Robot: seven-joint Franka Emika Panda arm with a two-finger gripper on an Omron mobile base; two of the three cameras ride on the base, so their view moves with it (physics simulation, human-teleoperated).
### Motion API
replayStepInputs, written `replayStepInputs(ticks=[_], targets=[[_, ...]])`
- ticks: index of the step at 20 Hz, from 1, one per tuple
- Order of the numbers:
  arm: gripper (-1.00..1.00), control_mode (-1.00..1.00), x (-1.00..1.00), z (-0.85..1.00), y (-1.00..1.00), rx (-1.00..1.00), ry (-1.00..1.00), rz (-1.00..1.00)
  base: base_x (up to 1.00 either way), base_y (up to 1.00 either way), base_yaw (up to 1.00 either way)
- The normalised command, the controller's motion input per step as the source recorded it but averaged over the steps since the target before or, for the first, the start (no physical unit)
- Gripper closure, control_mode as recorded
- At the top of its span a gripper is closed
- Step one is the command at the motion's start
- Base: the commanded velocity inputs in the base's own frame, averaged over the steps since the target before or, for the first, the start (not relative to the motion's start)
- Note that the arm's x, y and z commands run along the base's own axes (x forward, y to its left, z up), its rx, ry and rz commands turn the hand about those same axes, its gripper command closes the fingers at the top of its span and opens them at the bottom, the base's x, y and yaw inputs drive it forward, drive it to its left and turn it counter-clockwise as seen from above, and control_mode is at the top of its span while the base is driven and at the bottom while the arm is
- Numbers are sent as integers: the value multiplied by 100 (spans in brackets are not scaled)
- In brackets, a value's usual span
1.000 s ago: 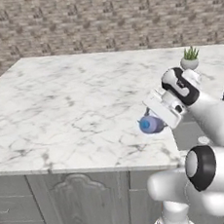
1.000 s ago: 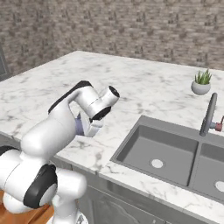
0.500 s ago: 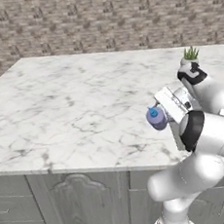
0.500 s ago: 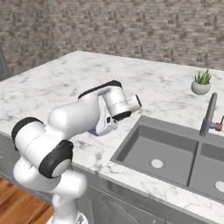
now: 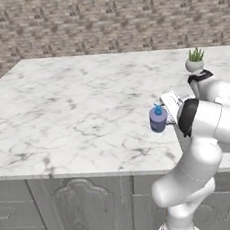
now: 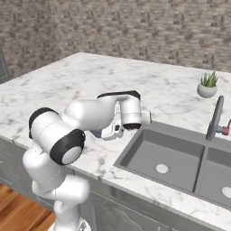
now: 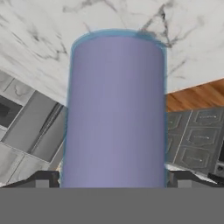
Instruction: Restock the sink supplies by placing the sponge and soap dispenser on the counter and next to the sink. Make sure the soap dispenser is upright.
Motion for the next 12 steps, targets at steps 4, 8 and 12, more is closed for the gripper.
replayStepInputs(ticks=[4, 8, 12], targets=[[100, -100, 4, -3, -8, 3, 0, -7, 0, 0, 0], [100, -100, 0, -21, -12, 0, -1, -10, 0, 0, 0], [100, -100, 1, -34, 0, 0, 1, -10, 0, 0, 0]])
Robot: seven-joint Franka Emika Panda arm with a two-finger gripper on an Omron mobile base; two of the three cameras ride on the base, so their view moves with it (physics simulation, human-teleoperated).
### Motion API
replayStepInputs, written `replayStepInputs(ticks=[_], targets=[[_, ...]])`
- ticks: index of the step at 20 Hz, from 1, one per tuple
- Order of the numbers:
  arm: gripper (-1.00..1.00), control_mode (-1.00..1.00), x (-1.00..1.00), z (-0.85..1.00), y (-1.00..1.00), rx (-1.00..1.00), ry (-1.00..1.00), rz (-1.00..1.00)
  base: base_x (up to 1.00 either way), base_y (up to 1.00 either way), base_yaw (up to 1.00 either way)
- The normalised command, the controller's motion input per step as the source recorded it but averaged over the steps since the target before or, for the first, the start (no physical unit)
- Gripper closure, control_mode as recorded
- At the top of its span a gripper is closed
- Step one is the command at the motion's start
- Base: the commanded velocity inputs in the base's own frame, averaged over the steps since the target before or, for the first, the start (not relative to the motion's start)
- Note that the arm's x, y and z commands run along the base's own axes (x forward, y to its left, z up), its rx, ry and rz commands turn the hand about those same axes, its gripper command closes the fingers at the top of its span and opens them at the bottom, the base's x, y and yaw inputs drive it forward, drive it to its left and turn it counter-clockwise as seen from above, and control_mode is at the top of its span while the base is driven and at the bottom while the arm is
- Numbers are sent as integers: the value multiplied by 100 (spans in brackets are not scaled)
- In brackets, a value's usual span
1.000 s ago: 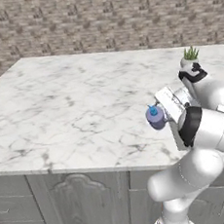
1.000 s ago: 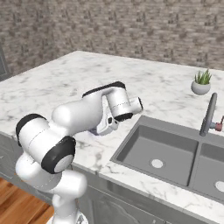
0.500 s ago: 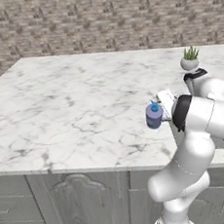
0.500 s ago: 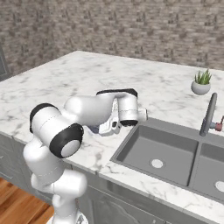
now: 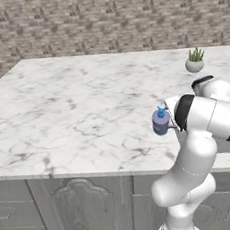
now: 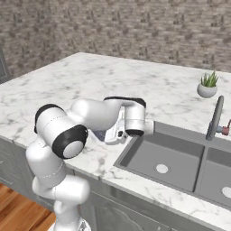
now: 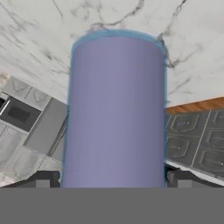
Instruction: Restock the sink supplies by placing the sponge and soap dispenser on the counter and next to the sink. Make sure the soap dispenser is upright.
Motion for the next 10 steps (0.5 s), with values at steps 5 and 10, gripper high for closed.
replayStepInputs(ticks=[5, 10], targets=[[100, -100, 7, -29, 0, 2, 3, -8, 0, 0, 0], [100, -100, 18, -22, 0, 1, 4, -5, 0, 0, 0]])
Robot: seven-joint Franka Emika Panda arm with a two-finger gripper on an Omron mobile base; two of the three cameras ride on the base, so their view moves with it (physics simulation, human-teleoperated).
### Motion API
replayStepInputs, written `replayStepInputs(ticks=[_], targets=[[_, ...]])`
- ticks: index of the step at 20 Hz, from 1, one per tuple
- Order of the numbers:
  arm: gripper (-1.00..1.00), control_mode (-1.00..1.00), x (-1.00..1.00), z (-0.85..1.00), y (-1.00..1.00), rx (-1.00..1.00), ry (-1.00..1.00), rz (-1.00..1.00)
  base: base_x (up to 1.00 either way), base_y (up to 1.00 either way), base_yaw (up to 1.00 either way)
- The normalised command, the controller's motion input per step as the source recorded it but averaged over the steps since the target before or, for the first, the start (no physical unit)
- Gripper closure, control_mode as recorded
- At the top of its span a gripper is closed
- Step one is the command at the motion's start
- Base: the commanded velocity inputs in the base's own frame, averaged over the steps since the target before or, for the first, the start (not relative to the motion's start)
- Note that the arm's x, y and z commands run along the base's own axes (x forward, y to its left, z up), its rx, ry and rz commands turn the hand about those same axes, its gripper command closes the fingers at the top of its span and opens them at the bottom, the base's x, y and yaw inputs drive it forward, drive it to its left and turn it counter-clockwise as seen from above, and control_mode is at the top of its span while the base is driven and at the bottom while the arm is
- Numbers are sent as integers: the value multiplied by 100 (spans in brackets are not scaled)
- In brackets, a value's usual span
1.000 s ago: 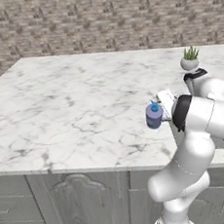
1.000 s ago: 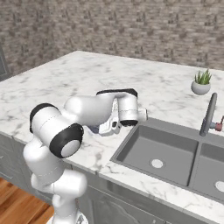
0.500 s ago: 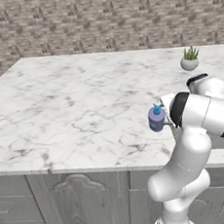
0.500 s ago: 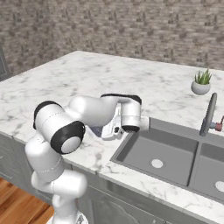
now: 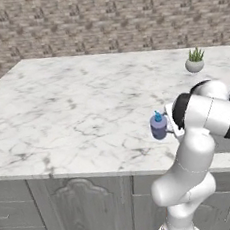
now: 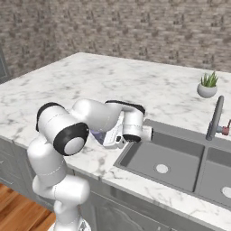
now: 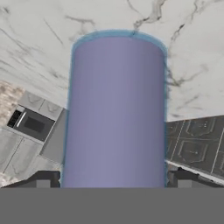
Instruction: Restock the sink supplies by placing the sponge and soap dispenser on the counter and next to the sink. Make sure the soap dispenser is upright.
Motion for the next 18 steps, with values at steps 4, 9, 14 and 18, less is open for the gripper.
replayStepInputs(ticks=[4, 9, 14, 18], targets=[[100, -100, 19, -24, 0, 2, 10, -1, 0, 0, 0], [100, -100, 17, -30, -9, 0, 8, 0, 0, 0, 0], [100, -100, 11, -33, -27, 4, 1, 0, 0, 0, 0], [100, -100, 11, -36, -26, 6, 0, 0, 0, 0, 0]])
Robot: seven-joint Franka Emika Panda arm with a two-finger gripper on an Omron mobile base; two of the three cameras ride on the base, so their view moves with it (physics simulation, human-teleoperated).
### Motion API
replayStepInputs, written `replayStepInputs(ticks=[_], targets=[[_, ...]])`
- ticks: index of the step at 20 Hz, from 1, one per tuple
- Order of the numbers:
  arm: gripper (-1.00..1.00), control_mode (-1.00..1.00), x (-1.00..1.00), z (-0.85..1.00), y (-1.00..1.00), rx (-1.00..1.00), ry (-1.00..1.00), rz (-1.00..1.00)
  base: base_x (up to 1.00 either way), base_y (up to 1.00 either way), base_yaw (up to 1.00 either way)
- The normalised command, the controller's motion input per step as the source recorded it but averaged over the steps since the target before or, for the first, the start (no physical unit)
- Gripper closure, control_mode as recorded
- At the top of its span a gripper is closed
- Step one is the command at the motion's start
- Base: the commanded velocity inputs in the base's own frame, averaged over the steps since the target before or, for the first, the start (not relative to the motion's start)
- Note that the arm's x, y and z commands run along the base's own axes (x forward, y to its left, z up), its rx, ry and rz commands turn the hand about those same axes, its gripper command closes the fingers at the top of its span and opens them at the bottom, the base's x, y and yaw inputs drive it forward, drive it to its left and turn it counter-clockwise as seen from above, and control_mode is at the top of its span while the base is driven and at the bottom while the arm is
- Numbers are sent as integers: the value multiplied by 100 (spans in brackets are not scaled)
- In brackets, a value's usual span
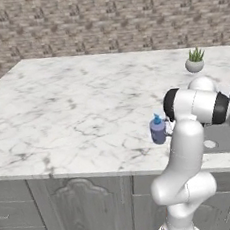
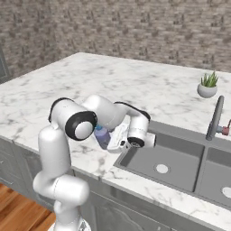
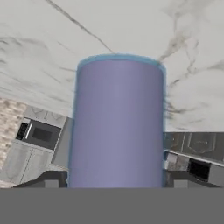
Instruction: Restock the sink supplies by placing the sponge and soap dispenser on the counter and next to the sink. Make sure the soap dispenser is upright.
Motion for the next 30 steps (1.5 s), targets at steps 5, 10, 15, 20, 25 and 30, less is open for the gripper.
replayStepInputs(ticks=[5, 10, 15, 20, 25, 30], targets=[[100, -100, 7, -31, -21, 4, -1, 0, 0, 0, 0], [-100, -100, -6, -3, -22, 2, -5, 0, 0, 0, 0], [-100, -100, -23, 10, -23, 0, -12, -2, 0, 0, 0], [-100, -100, -40, 55, -1, 0, -13, -14, 0, 0, 0], [-100, -100, -56, 95, 14, -1, -19, -18, 0, 0, 0], [-100, -100, -83, 82, 52, -9, -22, -22, 0, 0, 0]])
